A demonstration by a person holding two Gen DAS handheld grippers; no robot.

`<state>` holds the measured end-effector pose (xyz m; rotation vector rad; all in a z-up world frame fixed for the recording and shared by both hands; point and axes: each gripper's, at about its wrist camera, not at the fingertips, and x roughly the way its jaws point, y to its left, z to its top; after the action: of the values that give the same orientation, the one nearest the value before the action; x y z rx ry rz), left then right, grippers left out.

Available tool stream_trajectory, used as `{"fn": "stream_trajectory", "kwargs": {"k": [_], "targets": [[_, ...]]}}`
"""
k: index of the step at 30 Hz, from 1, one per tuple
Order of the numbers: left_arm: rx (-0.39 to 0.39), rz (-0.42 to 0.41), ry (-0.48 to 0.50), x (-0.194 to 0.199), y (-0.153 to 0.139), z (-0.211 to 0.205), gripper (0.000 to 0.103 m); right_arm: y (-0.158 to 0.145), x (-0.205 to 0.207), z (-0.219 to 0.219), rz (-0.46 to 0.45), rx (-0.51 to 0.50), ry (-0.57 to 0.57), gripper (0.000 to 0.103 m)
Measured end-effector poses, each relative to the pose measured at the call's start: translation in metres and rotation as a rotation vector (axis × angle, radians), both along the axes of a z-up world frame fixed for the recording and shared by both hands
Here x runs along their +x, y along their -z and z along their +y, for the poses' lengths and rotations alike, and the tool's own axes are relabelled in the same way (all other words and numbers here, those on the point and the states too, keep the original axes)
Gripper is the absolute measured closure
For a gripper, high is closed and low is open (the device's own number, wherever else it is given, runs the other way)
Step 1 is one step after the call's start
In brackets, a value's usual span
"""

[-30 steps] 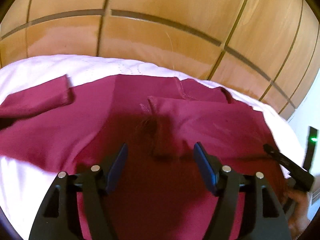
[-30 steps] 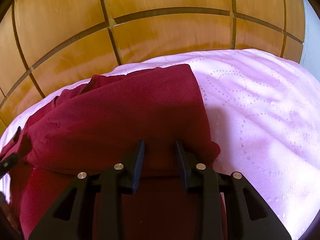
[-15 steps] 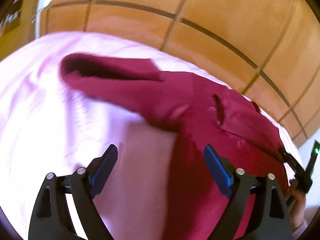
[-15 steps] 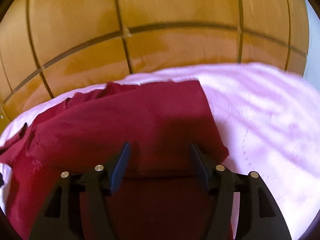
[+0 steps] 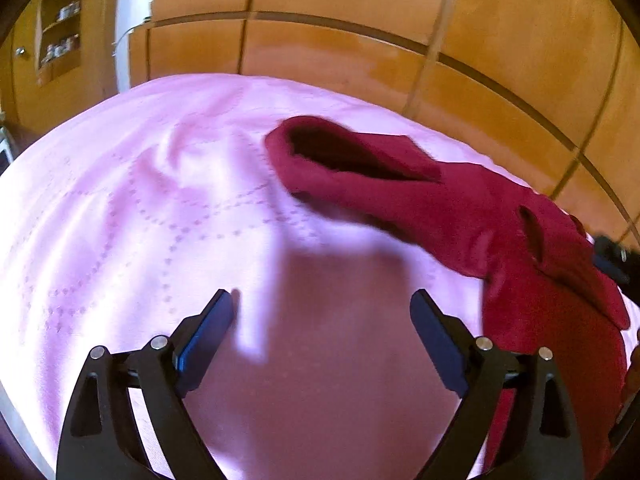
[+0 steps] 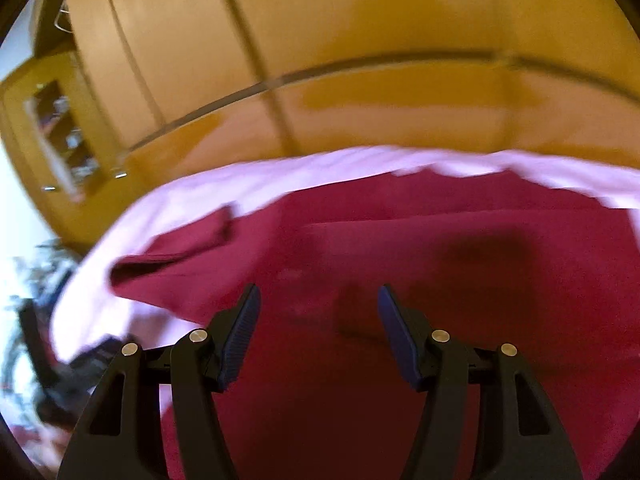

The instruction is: Fold small clothes

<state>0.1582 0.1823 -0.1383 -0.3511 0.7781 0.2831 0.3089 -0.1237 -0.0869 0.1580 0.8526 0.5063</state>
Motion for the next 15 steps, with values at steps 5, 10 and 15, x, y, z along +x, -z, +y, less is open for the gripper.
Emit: {"fn": "stream_trajectory", "kwargs": {"k": [5,10,15], "targets": [[-0.079,-0.030,0.033,0.000,0.009,0.010,0.003,0.008,0.044,0.073,0.122,0.077,-0.078,0.043],[-0.028,-0.008,0.033,0.004,0.012,0.003,0.003,0.017,0.075,0.123,0.180,0.062,-0.106,0.043],[0.080,0.070,0.034,0.020,0.018,-0.014,0.002,0.045,0.100,0.156,0.289,0.050,-0.090,0.049]]}}
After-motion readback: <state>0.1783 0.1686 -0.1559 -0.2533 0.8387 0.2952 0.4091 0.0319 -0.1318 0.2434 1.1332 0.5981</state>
